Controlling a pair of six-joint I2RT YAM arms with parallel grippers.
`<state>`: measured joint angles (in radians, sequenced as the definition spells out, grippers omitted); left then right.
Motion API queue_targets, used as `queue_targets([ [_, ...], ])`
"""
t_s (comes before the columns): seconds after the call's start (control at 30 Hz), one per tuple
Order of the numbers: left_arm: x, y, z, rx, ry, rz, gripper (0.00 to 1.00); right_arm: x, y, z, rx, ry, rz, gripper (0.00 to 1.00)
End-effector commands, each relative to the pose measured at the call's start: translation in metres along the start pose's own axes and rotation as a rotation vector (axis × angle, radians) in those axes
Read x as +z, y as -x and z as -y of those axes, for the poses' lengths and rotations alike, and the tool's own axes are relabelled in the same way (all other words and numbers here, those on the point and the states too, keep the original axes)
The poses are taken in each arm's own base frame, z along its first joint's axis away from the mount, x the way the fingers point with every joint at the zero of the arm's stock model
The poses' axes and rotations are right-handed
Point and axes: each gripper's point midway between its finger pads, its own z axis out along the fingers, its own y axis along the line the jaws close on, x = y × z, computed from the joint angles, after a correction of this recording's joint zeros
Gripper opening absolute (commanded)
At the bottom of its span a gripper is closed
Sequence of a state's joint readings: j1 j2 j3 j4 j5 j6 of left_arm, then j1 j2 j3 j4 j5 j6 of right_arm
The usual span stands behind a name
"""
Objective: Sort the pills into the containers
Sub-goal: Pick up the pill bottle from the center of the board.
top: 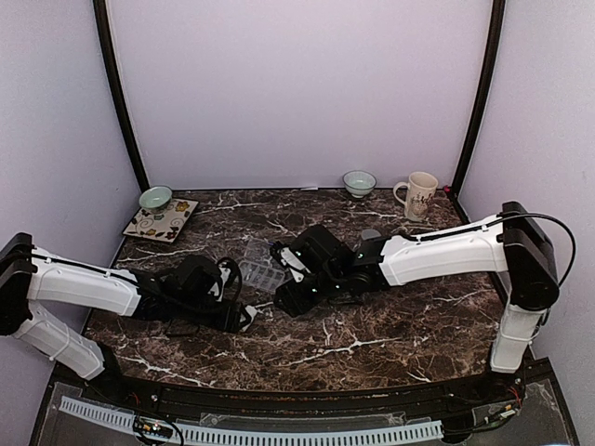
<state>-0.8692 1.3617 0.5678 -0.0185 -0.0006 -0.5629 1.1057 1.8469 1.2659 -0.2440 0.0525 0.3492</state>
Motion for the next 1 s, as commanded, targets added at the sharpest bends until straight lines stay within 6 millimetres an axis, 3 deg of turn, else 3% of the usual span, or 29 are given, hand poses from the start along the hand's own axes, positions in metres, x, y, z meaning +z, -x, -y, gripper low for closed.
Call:
queue_targets([
  [0.0, -0.001, -0.002, 0.004, -0.024, -0.005, 0.023, 0.61, -0.017, 0.018, -0.006, 0.018, 0.048, 0.078, 0.61],
  [0.23, -0.002, -0.005, 0.002, -0.06, 0.019, 0.105, 0.61, -0.018, 0.012, -0.006, 0.025, 0.059, 0.067, 0.61],
  [0.47, 0.004, -0.023, -0.001, -0.038, 0.074, 0.149, 0.6, -0.021, 0.011, -0.007, 0.024, 0.069, 0.067, 0.61],
  [0.73, 0.004, -0.016, 0.009, 0.064, 0.135, 0.267, 0.6, -0.022, 0.008, -0.007, 0.013, 0.074, 0.052, 0.61],
  [0.97, 0.008, -0.018, -0.005, 0.104, 0.22, 0.32, 0.6, -0.021, 0.004, -0.007, 0.009, 0.075, 0.038, 0.61],
])
